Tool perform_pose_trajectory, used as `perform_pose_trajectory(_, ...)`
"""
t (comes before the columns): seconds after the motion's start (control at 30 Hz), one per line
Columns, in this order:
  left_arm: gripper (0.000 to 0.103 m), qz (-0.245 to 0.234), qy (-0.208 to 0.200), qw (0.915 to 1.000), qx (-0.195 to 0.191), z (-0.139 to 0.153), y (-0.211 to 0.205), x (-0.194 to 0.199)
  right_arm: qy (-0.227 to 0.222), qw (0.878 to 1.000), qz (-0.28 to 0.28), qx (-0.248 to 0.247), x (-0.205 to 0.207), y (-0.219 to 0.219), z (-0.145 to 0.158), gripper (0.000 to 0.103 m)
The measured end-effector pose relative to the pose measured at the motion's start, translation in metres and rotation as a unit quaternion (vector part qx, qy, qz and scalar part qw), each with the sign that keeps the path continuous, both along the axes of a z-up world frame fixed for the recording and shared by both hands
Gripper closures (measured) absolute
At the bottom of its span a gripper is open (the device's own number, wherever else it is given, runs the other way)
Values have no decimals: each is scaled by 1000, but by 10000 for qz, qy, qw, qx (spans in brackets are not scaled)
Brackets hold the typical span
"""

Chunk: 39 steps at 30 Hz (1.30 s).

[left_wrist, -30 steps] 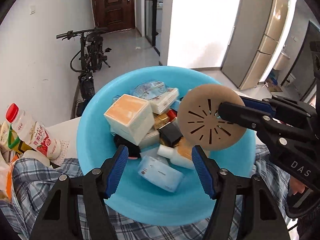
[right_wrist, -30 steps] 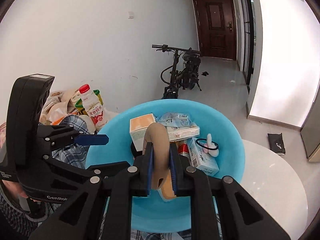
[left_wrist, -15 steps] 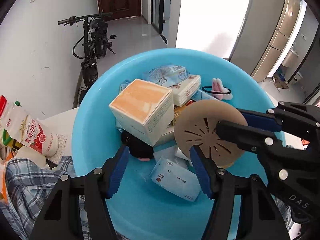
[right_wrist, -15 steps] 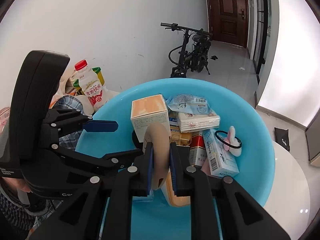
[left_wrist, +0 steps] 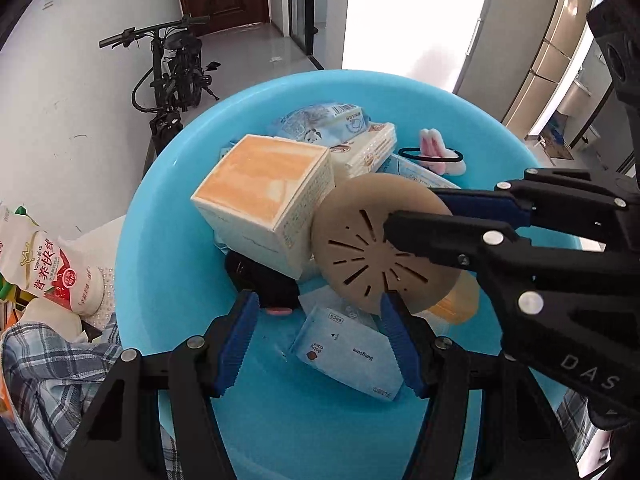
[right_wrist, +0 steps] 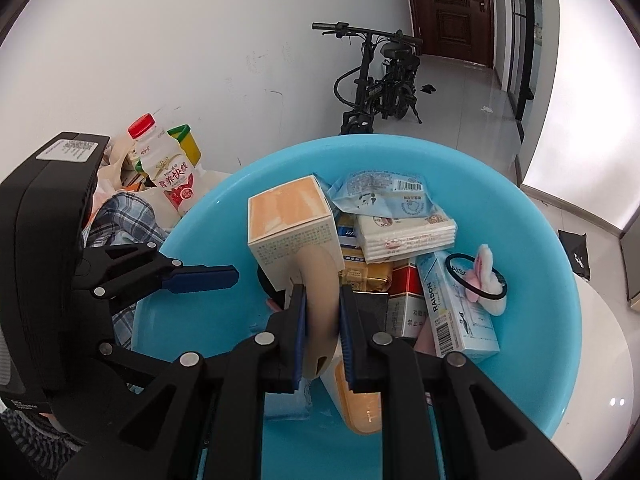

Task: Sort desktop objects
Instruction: 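Lower the tan disc into the basin and open the right gripper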

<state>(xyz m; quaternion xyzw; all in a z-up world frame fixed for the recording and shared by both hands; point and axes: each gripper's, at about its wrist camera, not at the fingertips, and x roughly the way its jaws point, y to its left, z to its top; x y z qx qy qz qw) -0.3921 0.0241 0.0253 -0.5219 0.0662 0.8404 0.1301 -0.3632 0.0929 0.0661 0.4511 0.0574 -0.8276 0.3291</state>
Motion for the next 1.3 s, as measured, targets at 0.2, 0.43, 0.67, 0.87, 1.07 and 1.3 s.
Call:
perform_pose_trajectory(0.2,24,10,-26,9999,-118,-4,3,-1,-107,9999,55,22,-2,0,-4,86)
perform_pose_trajectory(0.43,18,64,82,9998,-168,2,1,3,-50,9998,-216,27,-2,9,-5,41)
perform_pose_trajectory(0.67,18,155,113,9997,-117,7,-6,13,-36,9995,-265,142,1,14,-4,40)
perform_pose_trajectory(0.87,18,187,153,9997,-40,15,-7,20,22,9995,-263,191,4,15,0,39)
perform_pose_trajectory(1.07,18,232,220,9995,33,27,-10,27,155,9993,-315,129,14,20,12,25)
perform_pose_trajectory(1.3,18,212,352,9991,47,45,-9,45,327,9984,-441,137,27,32,29,15)
